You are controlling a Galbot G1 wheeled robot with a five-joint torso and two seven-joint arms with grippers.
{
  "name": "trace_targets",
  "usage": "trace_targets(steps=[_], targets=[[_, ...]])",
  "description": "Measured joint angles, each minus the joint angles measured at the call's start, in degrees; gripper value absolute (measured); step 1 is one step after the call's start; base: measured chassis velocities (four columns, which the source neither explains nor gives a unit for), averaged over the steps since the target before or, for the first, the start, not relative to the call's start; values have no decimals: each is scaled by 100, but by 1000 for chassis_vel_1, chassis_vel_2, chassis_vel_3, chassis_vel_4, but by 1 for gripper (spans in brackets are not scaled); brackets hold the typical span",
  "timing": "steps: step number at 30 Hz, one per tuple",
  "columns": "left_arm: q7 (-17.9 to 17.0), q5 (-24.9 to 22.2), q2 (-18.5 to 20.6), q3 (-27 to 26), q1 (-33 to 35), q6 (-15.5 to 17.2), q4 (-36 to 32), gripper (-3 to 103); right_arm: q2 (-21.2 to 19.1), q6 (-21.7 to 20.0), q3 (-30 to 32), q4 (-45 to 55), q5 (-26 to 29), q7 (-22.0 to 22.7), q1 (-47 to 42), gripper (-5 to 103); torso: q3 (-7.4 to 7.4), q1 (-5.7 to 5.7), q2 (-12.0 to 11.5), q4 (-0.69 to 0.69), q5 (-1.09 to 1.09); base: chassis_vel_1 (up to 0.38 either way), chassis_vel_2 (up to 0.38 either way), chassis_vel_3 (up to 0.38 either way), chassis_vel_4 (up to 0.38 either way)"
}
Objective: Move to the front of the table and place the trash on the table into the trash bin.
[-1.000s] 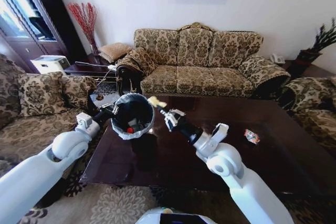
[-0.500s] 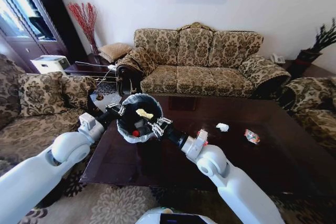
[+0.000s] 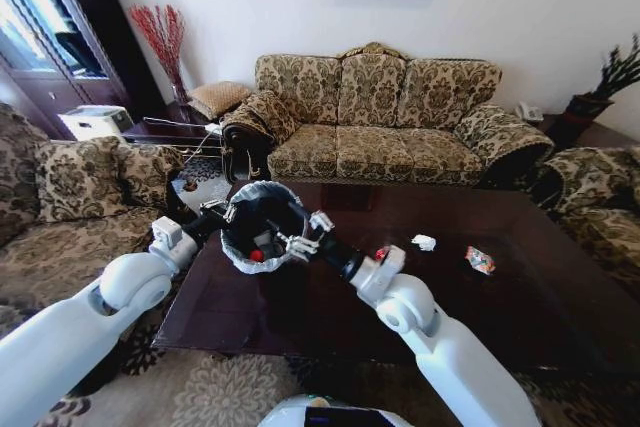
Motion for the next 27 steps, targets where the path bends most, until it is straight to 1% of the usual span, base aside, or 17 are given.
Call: trace_targets(steps=[1, 2, 3, 4, 6, 7, 9, 10, 12, 13, 15, 17, 19, 21, 24, 25, 27], targets=[[0, 0, 0, 0, 0, 0, 0, 3, 0, 0, 0, 0, 0, 0, 0, 62, 0, 0, 0, 0, 0, 0, 0, 0, 0], [1, 0, 0, -16, -6, -6, 25, 3, -31, 46, 149, 129, 28, 68, -102, 58, 0, 0, 0, 0, -1, 0, 0, 0, 0], [1, 0, -10, -73, -1, -16, 49, 3, -94, 81, 530, 346, 33, 266, -322, 54, -1, 0, 0, -1, 0, 0, 0, 0, 0], [1, 0, -10, -73, -1, -16, 49, 3, -94, 81, 530, 346, 33, 266, -322, 54, -1, 0, 0, -1, 0, 0, 0, 0, 0], [2, 6, -47, -126, 22, -41, 72, 3, -183, 26, 1128, 426, -124, 793, -656, 48, -1, -1, 0, 0, 1, 0, 0, 0, 0], [2, 6, -47, -126, 22, -41, 72, 3, -183, 26, 1128, 426, -124, 793, -656, 48, -1, -1, 0, 0, 1, 0, 0, 0, 0], [2, 35, -110, -143, 37, -53, 83, 3, -212, -144, 1726, 257, -322, 1429, -982, 44, -1, -1, 0, -1, 0, 0, 0, 0, 0], [2, 35, -110, -143, 37, -53, 83, 3, -212, -144, 1726, 257, -322, 1429, -982, 44, -1, -1, 0, -1, 0, 0, 0, 0, 0], [2, 57, -163, -148, 43, -66, 83, 3, -170, -231, 2164, -160, -598, 1970, -1220, 43, -1, 0, 0, -1, 0, 0, 0, 0, 0], [2, 57, -163, -148, 43, -66, 83, 3, -170, -231, 2164, -160, -598, 1970, -1220, 43, -1, 0, 0, -1, 0, 0, 0, 0, 0], [2, 72, -190, -148, 43, -77, 83, 3, -117, -266, 2313, -542, -808, 2237, -1353, 44, -1, 0, 0, 0, 2, 0, 0, 0, 0], [2, 73, -194, -149, 43, -80, 84, 3, -107, -281, 2319, -620, -845, 2274, -1376, 44, -1, 0, 0, 0, 1, 0, 0, 0, 0], [2, 78, -220, -150, 41, -87, 87, 3, -29, -451, 2235, -1027, -928, 2352, -1482, 50, -1, 0, 0, 0, -1, 0, 0, 0, 0], [2, 82, -232, -150, 39, -88, 88, 3, 13, -515, 2151, -1197, -933, 2360, -1507, 50, 0, 0, 0, 0, -1, 0, 0, 0, 0], [8, 105, -271, -140, 39, -98, 90, 3, 162, -607, 1869, -1930, -1106, 2284, -1521, 61, 0, 0, 0, 1, 0, 0, 0, 0, 0], [8, 105, -271, -140, 39, -98, 90, 3, 162, -607, 1869, -1930, -1106, 2284, -1521, 61, 0, 0, 0, 1, 0, 0, 0, 0, 0], [16, 118, -277, -135, 45, -111, 100, 3, 248, -620, 1738, -2487, -1284, 2193, -1446, 71, 0, 0, 0, 0, 0, 0, 0, 0, 0]])
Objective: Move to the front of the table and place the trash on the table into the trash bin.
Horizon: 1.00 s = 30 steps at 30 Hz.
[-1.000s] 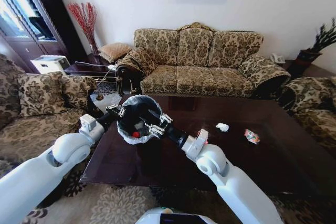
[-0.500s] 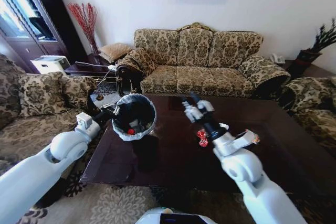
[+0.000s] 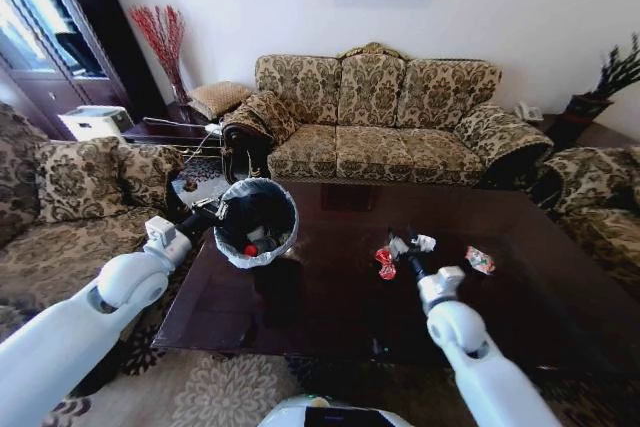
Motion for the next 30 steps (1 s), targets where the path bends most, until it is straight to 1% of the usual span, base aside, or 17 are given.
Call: trace_targets(steps=[1, 3, 4, 7, 10, 19, 20, 22, 24, 27, 28, 30], targets=[[0, 0, 0, 0, 0, 0, 0, 3, 0, 0, 0, 0, 0, 0, 0, 71, 0, 0, 0, 0, 0, 0, 0, 0, 0], [4, 13, -4, 16, 1, -16, 14, 3, 56, -9, -81, -598, -69, -90, 141, 82, 0, 0, 0, 1, 0, 0, 0, 0, 0], [4, 13, -4, 16, 1, -16, 14, 3, 56, -9, -81, -598, -69, -90, 141, 82, 0, 0, 0, 1, 0, 0, 0, 0, 0], [10, 38, -29, 65, -1, -19, 24, 3, 88, -20, -175, -1007, -52, -210, 211, 97, 0, 0, 0, 0, -1, 0, 0, 0, 0], [12, 46, -36, 83, -3, -20, 24, 3, 113, -29, -214, -1125, -40, -256, 246, 99, 0, 0, 0, 0, -1, 0, 0, 0, 0], [14, 51, -35, 89, 1, -23, 22, 3, 171, 44, -297, -1509, -36, -357, 452, 100, 0, 0, 0, 0, 0, 0, 0, 0, 0], [14, 51, -34, 91, 2, -24, 21, 3, 179, 62, -306, -1544, -37, -365, 482, 102, 0, 0, 0, 0, -1, 0, 0, 0, 0], [15, 51, -30, 92, 2, -24, 19, 3, 190, 89, -318, -1592, -41, -398, 520, 92, 0, 0, 0, 1, -1, 0, 0, 0, 0], [15, 51, -23, 92, 1, -24, 18, 3, 190, 98, -323, -1596, -41, -424, 524, 92, 0, 0, 0, 1, -1, 0, 0, 0, 0], [14, 49, -11, 92, -3, -26, 18, 3, 177, 106, -324, -1586, -41, -455, 515, 76, 0, 0, 0, 0, -1, 0, 0, 0, 0], [14, 49, -11, 92, -3, -26, 18, 3, 177, 106, -324, -1586, -41, -455, 515, 76, 0, 0, 0, 0, -1, 0, 0, 0, 0], [14, 48, -11, 92, -7, -28, 18, 3, 163, 113, -315, -1574, -32, -459, 498, 65, 0, 0, 0, 0, 0, 0, 0, 0, 0]])
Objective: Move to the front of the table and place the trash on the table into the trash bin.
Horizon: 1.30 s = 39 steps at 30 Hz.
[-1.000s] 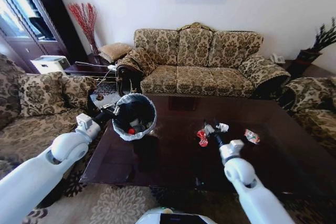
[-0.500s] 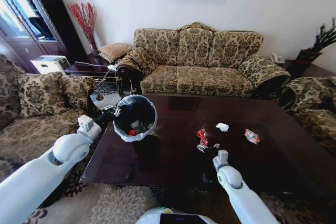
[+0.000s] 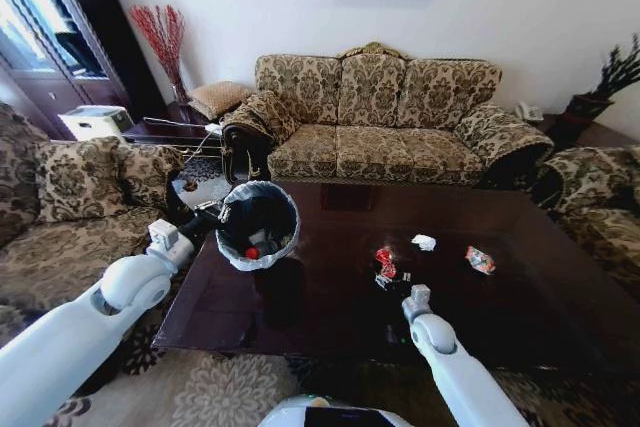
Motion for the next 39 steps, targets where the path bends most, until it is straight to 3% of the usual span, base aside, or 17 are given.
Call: trace_targets(steps=[1, 3, 4, 12, 16, 20, 23, 24, 27, 31, 36, 39], targets=[[0, 0, -1, 0, -1, -1, 0, 3, -5, 4, 4, 8, 5, 0, -6, 60, 0, 0, 0, 0, 0, 0, 0, 0, 0], [0, 0, -1, 0, -1, -1, 0, 3, -6, 5, 5, 10, 7, 0, -8, 60, 0, 0, 0, 0, 0, 0, 0, 0, 0], [-1, 0, -3, 0, -2, -2, -1, 3, -10, 10, 7, 18, 12, -1, -12, 51, 0, 0, 0, 0, 0, 0, 0, 0, 0], [-6, -12, 2, -8, -2, -2, -17, 3, -17, 36, 42, 214, 62, -5, -102, 47, 0, 0, 0, -1, 2, 0, 0, 0, 0], [-12, -21, 20, -18, -3, -2, -17, 3, -72, 44, 134, 872, 202, 40, -231, 47, 0, 0, -1, -1, 0, 0, 0, 0, 0], [-16, -23, 28, -9, -22, -2, -15, 3, -186, 310, 152, 1794, 434, -10, -208, 47, 0, 0, -1, -1, 0, 0, 0, 0, 0], [-20, -26, 37, 38, -30, -2, -23, 3, -378, 509, -76, 2957, 1129, -483, 183, 47, 0, 0, -1, 0, -2, 0, 0, 0, 0], [-20, -26, 37, 38, -30, -2, -23, 3, -378, 509, -76, 2957, 1129, -483, 183, 47, 0, 0, -1, 0, -2, 0, 0, 0, 0], [-28, -44, 43, 55, -28, 21, -81, 3, -513, 379, -487, 3804, 1904, -932, 640, 47, 0, 0, -1, 2, -2, 0, 0, 0, 0], [-34, -56, 60, 55, -19, 43, -122, 3, -662, 113, -1078, 4284, 2526, -1263, 987, 47, 0, 0, -1, 0, 0, 0, 0, 0, 0], [-40, -69, 57, 62, -21, 72, -159, 3, -686, 42, -1765, 4143, 2355, -1490, 1277, 47, 0, 0, -1, 0, -1, 0, 0, 0, 0], [-43, -69, 32, 62, 27, 91, -211, 3, -570, 87, -2313, 3774, 1852, -1570, 1495, 47, 0, 0, -1, 0, 0, 0, 0, 0, 0]])
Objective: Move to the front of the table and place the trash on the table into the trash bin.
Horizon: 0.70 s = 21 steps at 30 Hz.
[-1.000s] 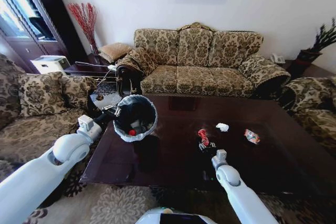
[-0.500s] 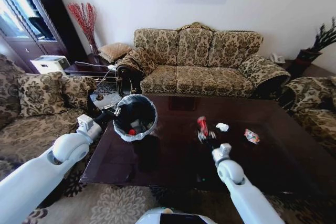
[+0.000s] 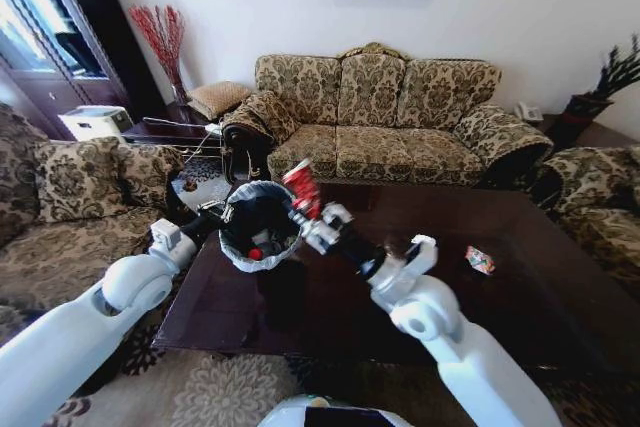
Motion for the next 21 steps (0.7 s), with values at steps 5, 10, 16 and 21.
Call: trace_targets(steps=[5, 10, 16, 21], targets=[[-1, 1, -20, 0, 29, 19, -40, 3, 147, 109, -479, -386, -557, -5, 303, 47, 0, 0, 0, 0, -1, 0, 0, 0, 0], [-1, 10, -24, 31, 35, 39, -52, 3, 315, 127, -743, -620, -856, 153, 564, 44, 0, 0, 0, 1, -1, 0, 0, 0, 0], [-3, 22, -17, 32, 65, 40, -33, 3, 331, 168, -601, -734, -1071, 338, 511, 44, 0, 0, 0, 0, 1, 0, 0, 0, 0], [-2, 28, -19, 117, 32, 41, -16, 3, 303, 231, -515, -747, -1124, 336, 439, 46, 0, 0, 0, 0, 0, 0, 0, 0, 0]])
